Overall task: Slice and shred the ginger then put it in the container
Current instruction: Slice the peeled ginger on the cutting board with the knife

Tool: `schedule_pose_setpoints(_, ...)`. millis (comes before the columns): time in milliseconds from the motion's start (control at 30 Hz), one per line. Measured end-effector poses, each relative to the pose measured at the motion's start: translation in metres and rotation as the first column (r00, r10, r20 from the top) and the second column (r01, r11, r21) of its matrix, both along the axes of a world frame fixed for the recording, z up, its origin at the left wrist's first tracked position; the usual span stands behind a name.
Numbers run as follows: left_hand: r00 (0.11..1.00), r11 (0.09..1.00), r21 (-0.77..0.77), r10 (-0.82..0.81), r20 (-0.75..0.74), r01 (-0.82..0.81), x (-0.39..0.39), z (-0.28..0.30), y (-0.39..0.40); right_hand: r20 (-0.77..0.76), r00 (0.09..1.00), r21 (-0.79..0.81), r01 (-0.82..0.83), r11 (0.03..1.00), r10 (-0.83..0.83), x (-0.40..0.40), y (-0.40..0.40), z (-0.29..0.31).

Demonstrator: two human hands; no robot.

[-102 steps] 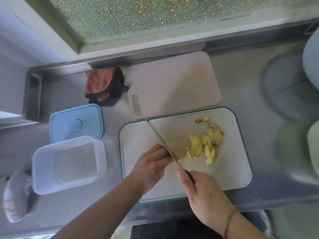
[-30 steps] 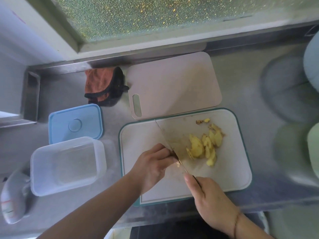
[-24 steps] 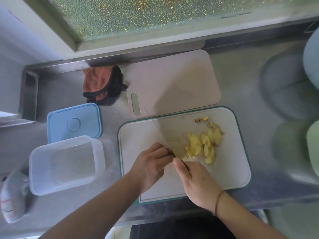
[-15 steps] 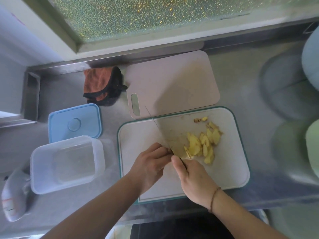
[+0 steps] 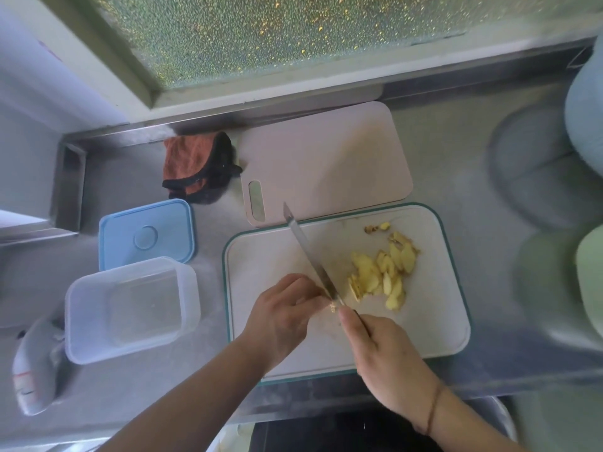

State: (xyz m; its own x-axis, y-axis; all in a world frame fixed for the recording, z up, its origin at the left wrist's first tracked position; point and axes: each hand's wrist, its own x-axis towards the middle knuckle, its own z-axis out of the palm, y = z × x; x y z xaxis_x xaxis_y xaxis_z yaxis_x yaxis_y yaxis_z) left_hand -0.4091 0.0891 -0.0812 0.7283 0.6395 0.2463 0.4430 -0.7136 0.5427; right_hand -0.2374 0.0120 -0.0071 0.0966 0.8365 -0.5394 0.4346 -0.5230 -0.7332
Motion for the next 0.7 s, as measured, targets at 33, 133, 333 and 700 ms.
schedule_pose_setpoints(33,1.0,1.0,0.009,0.012,0.002,-0.012,0.001,-0.001,-0.001,0.005,1.0,0.002,-0.006,1.0,0.006,-0.002,-0.001,0.002)
schedule_pose_setpoints(133,0.999,0.999,0.005,0.04,0.022,-0.04,0.001,-0.004,-0.003,0.029,0.999,0.009,-0.033,0.999,0.033,-0.003,-0.004,0.005)
schedule_pose_setpoints(333,0.998,0.999,-0.003,0.045,0.039,-0.045,0.0,-0.006,-0.001,0.051,0.996,-0.007,-0.076,0.997,0.077,-0.004,-0.007,0.014)
schedule_pose_setpoints(700,0.999,0.999,0.009,0.037,0.011,-0.037,0.001,-0.008,0.0,0.108,0.988,-0.049,-0.103,0.993,0.108,-0.008,-0.005,0.018)
